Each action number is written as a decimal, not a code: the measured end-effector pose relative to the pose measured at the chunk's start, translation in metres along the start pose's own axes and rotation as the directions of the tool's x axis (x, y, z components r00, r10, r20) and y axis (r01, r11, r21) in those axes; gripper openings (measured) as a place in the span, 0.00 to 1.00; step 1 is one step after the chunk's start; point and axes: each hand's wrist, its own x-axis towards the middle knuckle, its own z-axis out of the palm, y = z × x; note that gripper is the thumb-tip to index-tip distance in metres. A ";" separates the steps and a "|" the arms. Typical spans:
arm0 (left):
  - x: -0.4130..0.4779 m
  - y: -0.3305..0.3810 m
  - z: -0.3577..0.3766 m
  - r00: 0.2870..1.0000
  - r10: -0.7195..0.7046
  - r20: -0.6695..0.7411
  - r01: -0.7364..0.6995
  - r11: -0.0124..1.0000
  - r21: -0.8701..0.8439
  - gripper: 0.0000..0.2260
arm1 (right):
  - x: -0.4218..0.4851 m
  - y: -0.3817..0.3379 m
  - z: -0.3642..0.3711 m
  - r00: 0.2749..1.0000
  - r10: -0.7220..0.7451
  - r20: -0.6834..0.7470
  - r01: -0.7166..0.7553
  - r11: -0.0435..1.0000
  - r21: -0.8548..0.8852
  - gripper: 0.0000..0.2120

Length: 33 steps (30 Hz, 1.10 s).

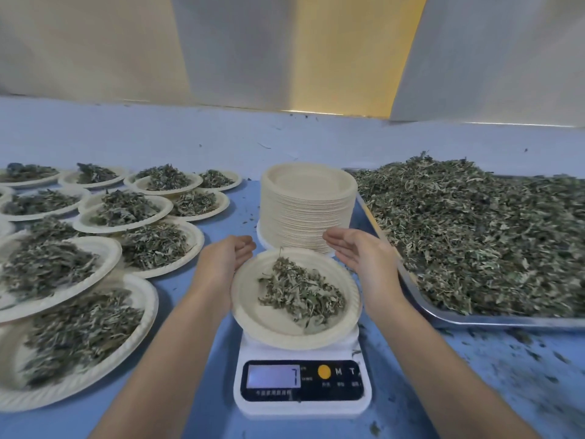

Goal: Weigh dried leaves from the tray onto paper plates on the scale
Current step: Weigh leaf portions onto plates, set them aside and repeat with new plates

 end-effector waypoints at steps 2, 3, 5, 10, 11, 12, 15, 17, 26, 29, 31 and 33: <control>-0.001 -0.001 0.000 1.000 -0.020 0.013 0.020 1.000 0.001 0.14 | -0.001 0.001 0.002 1.000 0.029 0.005 -0.029 0.999 0.040 0.13; -0.001 -0.001 0.000 0.999 -0.031 0.024 0.031 0.999 -0.008 0.14 | -0.001 0.001 0.003 0.999 0.039 0.006 -0.039 0.997 0.060 0.13; -0.003 0.000 -0.001 0.998 -0.053 0.043 0.055 0.998 -0.035 0.13 | -0.002 0.002 0.004 0.999 0.048 0.005 -0.048 0.995 0.086 0.13; -0.003 0.003 -0.005 0.996 -0.061 0.072 0.063 0.997 -0.039 0.11 | -0.004 -0.001 0.005 0.996 0.088 0.013 -0.089 0.978 0.187 0.12; -0.003 0.004 -0.005 0.996 -0.055 0.067 0.058 0.998 -0.035 0.10 | -0.004 -0.003 0.006 0.996 0.092 0.013 -0.093 0.974 0.208 0.11; -0.002 0.006 -0.006 0.997 -0.049 0.060 0.051 0.998 -0.029 0.09 | -0.004 -0.004 0.008 0.996 0.092 0.013 -0.092 0.970 0.224 0.11; -0.001 0.011 -0.010 0.998 -0.037 0.052 0.038 0.999 -0.028 0.06 | -0.004 -0.010 0.014 0.997 0.073 0.020 -0.075 0.965 0.252 0.11; 0.000 0.016 -0.015 0.998 -0.025 0.062 0.027 0.999 -0.034 0.08 | -0.002 -0.013 0.021 0.998 0.061 0.030 -0.066 0.964 0.259 0.11; 0.009 0.062 -0.059 0.991 0.025 0.132 -0.026 1.000 0.007 0.13 | 0.011 -0.026 0.078 0.989 -0.053 0.137 0.036 0.991 0.127 0.15; 0.013 0.079 -0.080 0.996 0.040 0.084 -0.039 0.999 -0.008 0.12 | 0.020 -0.026 0.107 0.992 -0.059 0.115 0.061 0.998 -0.013 0.12; 0.022 0.089 -0.095 0.998 0.069 0.013 -0.069 0.997 -0.028 0.13 | 0.027 -0.024 0.126 0.995 -0.021 0.102 0.028 0.998 -0.062 0.07; 0.036 0.097 -0.110 0.993 0.097 -0.065 -0.100 0.993 -0.056 0.14 | 0.032 -0.024 0.143 0.987 0.060 0.147 -0.046 0.994 -0.101 0.04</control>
